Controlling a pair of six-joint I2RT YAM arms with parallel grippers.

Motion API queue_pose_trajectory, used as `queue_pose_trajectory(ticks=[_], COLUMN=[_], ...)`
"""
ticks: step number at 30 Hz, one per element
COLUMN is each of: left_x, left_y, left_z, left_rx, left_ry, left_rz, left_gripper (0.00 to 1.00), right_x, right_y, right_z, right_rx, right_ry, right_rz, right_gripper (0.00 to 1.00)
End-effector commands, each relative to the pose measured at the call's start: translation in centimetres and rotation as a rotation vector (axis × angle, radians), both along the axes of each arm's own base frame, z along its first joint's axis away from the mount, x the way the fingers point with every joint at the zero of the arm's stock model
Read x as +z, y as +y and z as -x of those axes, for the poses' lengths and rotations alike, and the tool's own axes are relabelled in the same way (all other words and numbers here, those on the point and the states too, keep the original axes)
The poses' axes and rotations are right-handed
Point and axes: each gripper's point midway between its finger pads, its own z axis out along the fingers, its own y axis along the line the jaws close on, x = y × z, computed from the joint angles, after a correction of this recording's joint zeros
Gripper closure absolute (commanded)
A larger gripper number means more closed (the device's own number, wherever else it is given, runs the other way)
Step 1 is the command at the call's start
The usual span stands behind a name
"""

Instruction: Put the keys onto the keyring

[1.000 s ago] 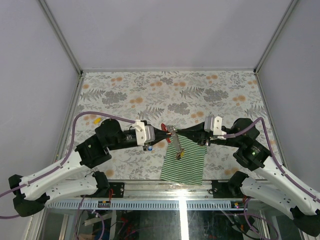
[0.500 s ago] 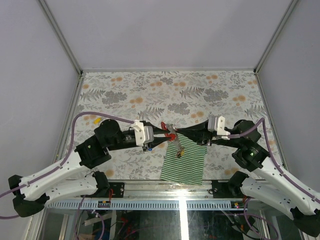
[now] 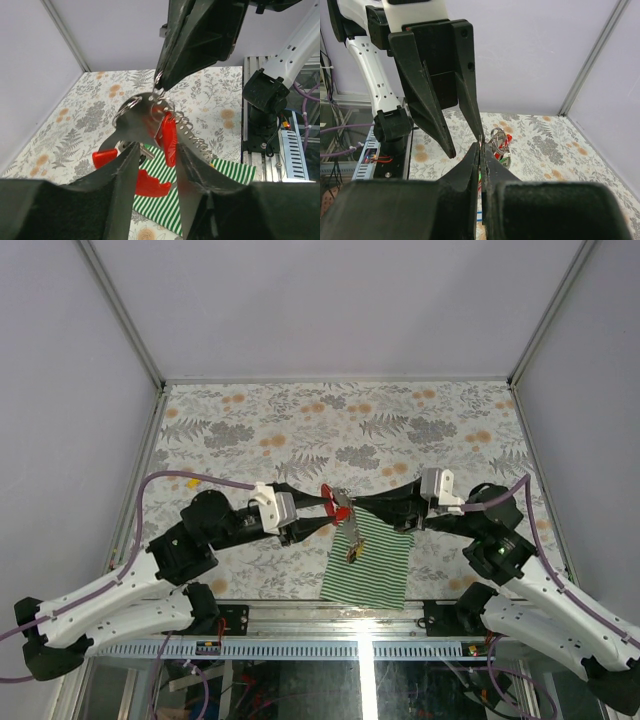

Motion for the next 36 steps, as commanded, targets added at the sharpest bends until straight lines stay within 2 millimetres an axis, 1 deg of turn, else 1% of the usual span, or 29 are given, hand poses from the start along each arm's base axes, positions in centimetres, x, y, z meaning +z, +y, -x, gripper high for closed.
queue_pose_trajectory(ticks=[1, 4, 7, 9, 11, 12, 13, 14, 16, 18, 23, 25, 27, 28, 30, 31, 35, 36], left_x=[1.9, 2.3, 1.9, 1.4, 1.0, 0.9, 0.7, 0.6, 0.3, 0.1, -1.7, -2.6, -3.4, -3.8, -4.5, -4.9, -6.5, -7.1], left_y=[0.9, 1.6, 1.9, 2.0, 2.0, 2.1, 2.5, 2.8, 3.5, 4.3, 5.5, 5.9, 6.1, 6.1, 6.2, 6.2, 6.9, 7.2], left_z=[-0.4, -0.3, -0.2, -0.4, -0.8, -1.1, -1.9, -2.5, -3.9, -5.3, -8.0, -8.8, -9.4, -9.5, -9.8, -9.9, -10.2, -10.2], left_rx=[0.049, 0.064, 0.069, 0.084, 0.102, 0.124, 0.173, 0.214, 0.307, 0.402, 0.592, 0.658, 0.708, 0.724, 0.749, 0.754, 0.808, 0.823], left_ry=[-0.037, -0.07, -0.082, -0.074, -0.057, -0.04, -0.017, 0.016, 0.077, 0.139, 0.279, 0.341, 0.387, 0.405, 0.438, 0.449, 0.486, 0.494], left_rz=[0.096, 0.117, 0.118, 0.112, 0.111, 0.124, 0.143, 0.169, 0.22, 0.269, 0.296, 0.296, 0.295, 0.296, 0.301, 0.301, 0.293, 0.285], left_gripper=[0.61, 0.55, 0.52, 0.52, 0.52, 0.52, 0.51, 0.49, 0.4, 0.32, 0.3, 0.29, 0.29, 0.29, 0.29, 0.29, 0.28, 0.28], right_x=[2.7, 2.1, 1.9, 1.6, 0.9, 0.4, -0.2, -0.7, -1.9, -3.3, -6.8, -8.7, -10.3, -11.2, -12.9, -13.9, -16.2, -17.5], right_y=[-1.2, -1.5, -1.7, -1.6, -1.4, -1.4, -1.5, -1.6, -2.2, -2.7, -5.0, -6.0, -6.3, -6.1, -5.2, -4.4, -0.9, 0.0], right_z=[1.4, 1.8, 1.9, 1.5, 0.7, 0.5, -0.1, -0.6, -1.7, -2.3, -3.3, -3.5, -4.0, -4.3, -5.1, -5.7, -8.9, -9.8], right_rx=[0.005, 0.01, 0.005, -0.006, -0.027, -0.035, -0.068, -0.099, -0.171, -0.22, -0.363, -0.418, -0.451, -0.457, -0.459, -0.453, -0.44, -0.437], right_ry=[-0.124, -0.154, -0.16, -0.12, -0.049, -0.009, 0.035, 0.08, 0.16, 0.216, 0.368, 0.441, 0.496, 0.52, 0.564, 0.587, 0.612, 0.617], right_rz=[-0.071, -0.032, 0.016, 0.059, 0.116, 0.146, 0.169, 0.191, 0.228, 0.276, 0.44, 0.528, 0.604, 0.637, 0.689, 0.716, 0.765, 0.792], right_gripper=[1.0, 1.0, 1.0, 1.0, 1.0, 1.0, 0.99, 0.99, 1.0, 1.0, 1.0, 1.0, 1.0, 1.0, 1.0, 0.99, 0.99, 0.99])
